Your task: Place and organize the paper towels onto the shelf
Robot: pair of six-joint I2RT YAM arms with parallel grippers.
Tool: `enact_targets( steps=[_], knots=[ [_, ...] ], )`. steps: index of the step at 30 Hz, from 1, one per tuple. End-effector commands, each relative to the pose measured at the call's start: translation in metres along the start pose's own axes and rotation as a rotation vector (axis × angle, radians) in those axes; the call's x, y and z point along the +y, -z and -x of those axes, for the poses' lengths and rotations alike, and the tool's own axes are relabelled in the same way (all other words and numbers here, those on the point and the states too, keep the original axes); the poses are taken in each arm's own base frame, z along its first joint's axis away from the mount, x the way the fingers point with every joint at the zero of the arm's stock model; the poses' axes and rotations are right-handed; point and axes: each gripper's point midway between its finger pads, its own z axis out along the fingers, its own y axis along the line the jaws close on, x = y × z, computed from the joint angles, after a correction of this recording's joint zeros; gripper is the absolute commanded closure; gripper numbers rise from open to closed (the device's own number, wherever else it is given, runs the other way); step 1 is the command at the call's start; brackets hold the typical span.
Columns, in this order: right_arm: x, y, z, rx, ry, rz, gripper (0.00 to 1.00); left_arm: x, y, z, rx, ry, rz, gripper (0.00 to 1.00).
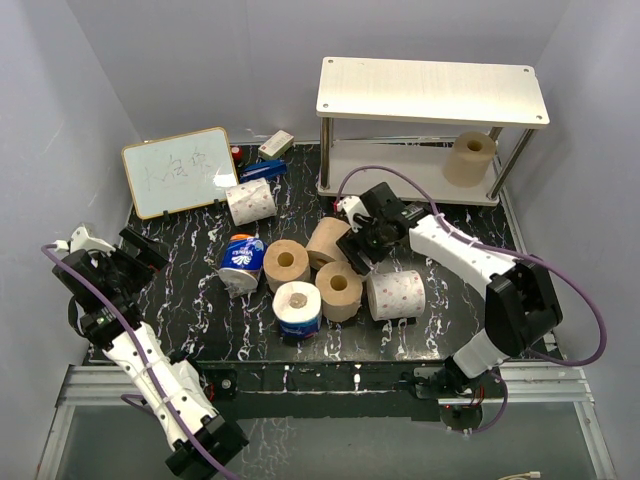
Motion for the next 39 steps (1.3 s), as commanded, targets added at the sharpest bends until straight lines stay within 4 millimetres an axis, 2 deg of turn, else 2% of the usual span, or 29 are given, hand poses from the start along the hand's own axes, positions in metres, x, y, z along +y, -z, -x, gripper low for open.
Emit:
enact_targets(
  steps=[1, 6, 8, 10, 16, 19, 28, 34, 37, 39],
  knots=[
    [-0.008, 0.014, 0.039, -0.108, 0.016, -0.044, 0.25, -0.002, 0.000, 0.001, -0.002, -0.006, -0.018, 0.02],
    [-0.028, 0.041, 0.049, -0.132, 0.073, -0.170, 0.24, -0.003, 0.001, 0.001, -0.008, -0.008, -0.019, 0.02],
    [-0.029, 0.053, 0.052, -0.148, 0.093, -0.185, 0.23, -0.003, 0.001, 0.001, -0.006, -0.008, -0.019, 0.02],
    [-0.020, 0.057, 0.050, -0.146, 0.101, -0.140, 0.23, -0.004, 0.000, 0.002, -0.011, -0.006, -0.027, 0.02],
    [0.022, 0.045, 0.033, -0.083, 0.077, 0.102, 0.26, -0.003, -0.003, 0.001, 0.000, 0.001, -0.036, 0.02],
    [0.034, 0.037, 0.030, -0.061, 0.061, 0.185, 0.34, -0.004, -0.003, 0.001, -0.002, 0.000, -0.035, 0.02],
    [0.039, 0.021, 0.036, -0.029, 0.025, 0.245, 0.41, -0.003, -0.002, 0.002, -0.007, -0.002, -0.031, 0.02],
    [0.046, 0.012, 0.033, -0.007, 0.014, 0.303, 0.56, -0.003, -0.002, 0.002, -0.003, 0.000, -0.032, 0.02],
    [0.055, 0.011, 0.032, 0.008, 0.009, 0.364, 0.71, -0.003, -0.003, 0.002, -0.002, 0.000, -0.033, 0.02],
    [0.058, 0.011, 0.031, 0.020, 0.005, 0.391, 0.85, -0.003, -0.003, 0.001, -0.001, 0.001, -0.033, 0.02]
  ],
)
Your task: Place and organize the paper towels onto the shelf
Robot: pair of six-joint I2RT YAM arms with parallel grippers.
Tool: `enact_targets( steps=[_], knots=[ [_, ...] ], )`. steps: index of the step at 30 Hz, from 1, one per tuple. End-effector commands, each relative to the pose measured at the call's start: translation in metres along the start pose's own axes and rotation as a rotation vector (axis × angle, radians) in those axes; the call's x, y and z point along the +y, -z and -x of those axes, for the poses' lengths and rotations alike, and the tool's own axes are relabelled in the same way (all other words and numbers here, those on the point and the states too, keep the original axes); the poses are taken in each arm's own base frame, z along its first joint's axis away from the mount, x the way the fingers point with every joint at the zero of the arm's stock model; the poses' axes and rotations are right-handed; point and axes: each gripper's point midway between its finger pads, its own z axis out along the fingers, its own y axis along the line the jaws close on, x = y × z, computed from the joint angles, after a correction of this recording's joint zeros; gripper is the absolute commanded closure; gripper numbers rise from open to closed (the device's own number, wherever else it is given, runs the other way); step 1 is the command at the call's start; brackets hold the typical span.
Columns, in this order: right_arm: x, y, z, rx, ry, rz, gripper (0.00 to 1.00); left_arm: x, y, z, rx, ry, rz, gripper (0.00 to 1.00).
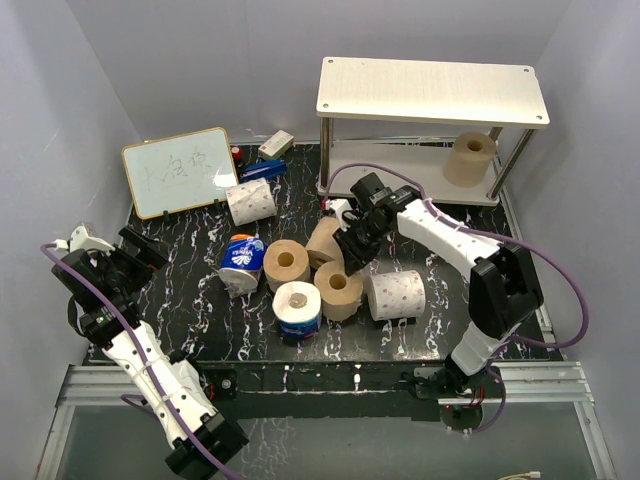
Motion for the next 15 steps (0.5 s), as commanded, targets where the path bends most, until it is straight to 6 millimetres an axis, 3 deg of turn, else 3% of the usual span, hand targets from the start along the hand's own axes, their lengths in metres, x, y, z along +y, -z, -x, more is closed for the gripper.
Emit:
enact_targets(
  steps=[1, 2, 5, 7, 12, 15],
  knots=[
    [0.011, 0.002, 0.018, -0.032, 0.025, 0.076, 0.96, -0.003, -0.001, 0.000, 0.000, -0.001, -0.022, 0.02],
    [0.012, 0.001, 0.016, -0.022, 0.023, 0.079, 1.00, -0.003, 0.000, 0.000, -0.001, -0.001, -0.022, 0.02],
    [0.009, 0.004, 0.012, -0.011, 0.001, 0.086, 1.00, -0.003, 0.000, 0.000, -0.003, -0.003, -0.023, 0.02],
    [-0.003, 0.018, 0.018, -0.062, -0.054, 0.088, 1.00, -0.003, 0.000, 0.000, -0.004, -0.004, -0.023, 0.02],
    [-0.055, 0.091, 0.034, -0.317, -0.298, 0.158, 1.00, -0.004, 0.000, 0.000, -0.005, -0.004, -0.025, 0.02],
    [-0.071, 0.122, 0.027, -0.409, -0.380, 0.197, 1.00, -0.003, 0.000, 0.001, -0.006, -0.004, -0.024, 0.02]
  ],
)
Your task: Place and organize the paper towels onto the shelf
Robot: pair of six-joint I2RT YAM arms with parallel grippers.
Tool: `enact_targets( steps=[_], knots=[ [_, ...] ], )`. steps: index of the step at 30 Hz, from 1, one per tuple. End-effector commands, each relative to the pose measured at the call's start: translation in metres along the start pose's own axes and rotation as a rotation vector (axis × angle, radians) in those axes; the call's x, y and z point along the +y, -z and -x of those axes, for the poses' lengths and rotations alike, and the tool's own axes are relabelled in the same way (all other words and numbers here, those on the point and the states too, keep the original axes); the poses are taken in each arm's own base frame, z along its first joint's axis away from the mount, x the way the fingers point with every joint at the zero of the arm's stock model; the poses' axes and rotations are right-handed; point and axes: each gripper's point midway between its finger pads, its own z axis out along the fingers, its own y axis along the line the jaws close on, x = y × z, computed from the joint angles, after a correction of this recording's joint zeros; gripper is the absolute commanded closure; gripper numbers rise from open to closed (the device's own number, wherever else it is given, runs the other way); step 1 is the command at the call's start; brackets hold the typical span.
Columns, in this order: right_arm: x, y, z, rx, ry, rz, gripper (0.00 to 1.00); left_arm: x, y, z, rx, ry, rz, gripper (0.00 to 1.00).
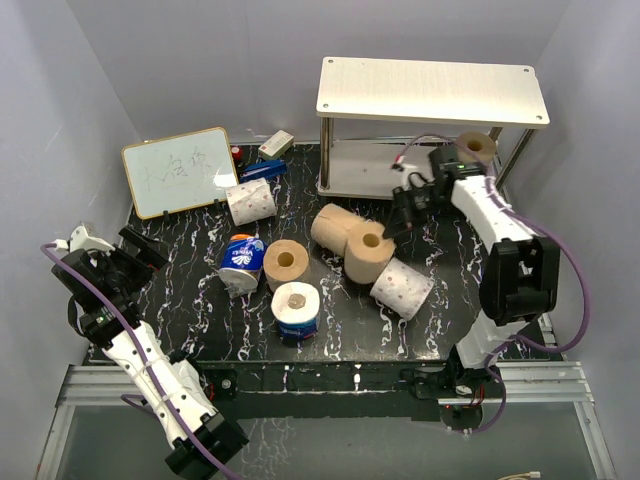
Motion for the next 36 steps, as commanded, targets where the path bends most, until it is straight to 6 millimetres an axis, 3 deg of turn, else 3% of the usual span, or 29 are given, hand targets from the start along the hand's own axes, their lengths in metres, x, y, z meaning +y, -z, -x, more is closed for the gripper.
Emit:
enact_targets(
  steps=[1, 4, 12, 20, 30, 33, 36],
  knots=[
    [0.010, 0.061, 0.032, -0.209, -0.062, 0.143, 1.00, -0.003, 0.000, 0.001, -0.007, -0.004, -0.024, 0.02],
    [0.005, 0.082, 0.034, -0.276, -0.096, 0.173, 1.00, -0.003, 0.000, 0.000, -0.005, -0.005, -0.024, 0.02],
    [-0.023, 0.116, 0.052, -0.427, -0.159, 0.129, 1.00, -0.003, 0.000, 0.000, -0.004, -0.004, -0.024, 0.02],
    [-0.073, 0.154, 0.069, -0.744, -0.406, 0.062, 1.00, -0.003, 0.000, 0.000, -0.004, -0.005, -0.025, 0.02],
    [-0.080, 0.233, 0.113, -1.194, -0.480, -0.068, 1.00, -0.003, 0.000, 0.001, -0.006, -0.005, -0.025, 0.02],
    [-0.087, 0.245, 0.123, -1.256, -0.508, -0.052, 1.00, -0.004, 0.001, 0.001, -0.007, -0.007, -0.027, 0.02],
    [-0.094, 0.237, 0.126, -1.238, -0.540, 0.010, 1.00, -0.004, 0.001, 0.001, -0.009, -0.007, -0.026, 0.02]
  ],
)
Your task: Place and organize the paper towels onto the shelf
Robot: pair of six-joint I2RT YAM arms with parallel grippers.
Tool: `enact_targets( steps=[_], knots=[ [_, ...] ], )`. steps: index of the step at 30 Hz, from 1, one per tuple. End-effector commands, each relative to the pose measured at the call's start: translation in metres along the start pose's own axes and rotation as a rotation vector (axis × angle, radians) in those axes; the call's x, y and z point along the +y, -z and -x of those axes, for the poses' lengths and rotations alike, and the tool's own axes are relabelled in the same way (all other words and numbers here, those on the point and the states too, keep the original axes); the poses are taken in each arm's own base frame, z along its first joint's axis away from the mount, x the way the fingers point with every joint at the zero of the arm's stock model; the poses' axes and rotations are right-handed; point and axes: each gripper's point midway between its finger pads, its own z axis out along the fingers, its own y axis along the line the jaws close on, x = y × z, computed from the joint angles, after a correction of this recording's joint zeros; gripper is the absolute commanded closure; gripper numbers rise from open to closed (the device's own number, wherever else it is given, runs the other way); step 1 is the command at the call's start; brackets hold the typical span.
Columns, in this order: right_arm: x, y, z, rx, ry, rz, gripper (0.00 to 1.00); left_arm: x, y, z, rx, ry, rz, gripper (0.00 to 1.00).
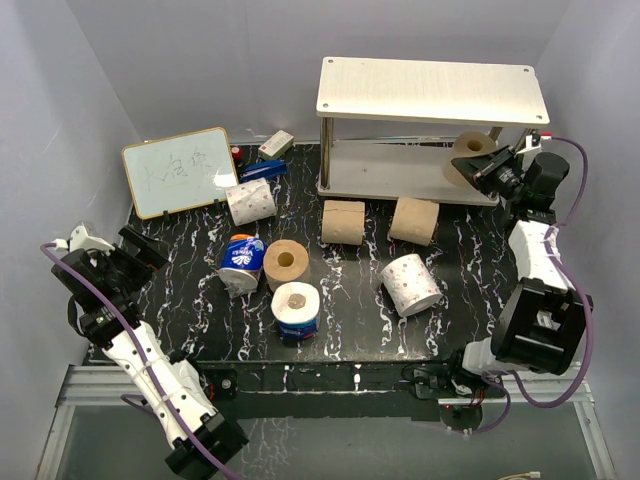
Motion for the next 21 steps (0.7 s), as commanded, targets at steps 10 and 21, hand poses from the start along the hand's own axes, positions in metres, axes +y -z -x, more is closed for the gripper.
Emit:
enact_targets(
  steps=[10, 21],
  knots=[
    [-0.014, 0.012, 0.002, 0.158, 0.396, -0.083, 0.47, -0.004, 0.003, 0.000, -0.015, -0.010, -0.023, 0.02],
    [-0.088, 0.068, -0.059, 0.332, 0.456, -0.378, 0.31, -0.004, 0.002, 0.000, -0.007, -0.009, -0.028, 0.02]
  ],
)
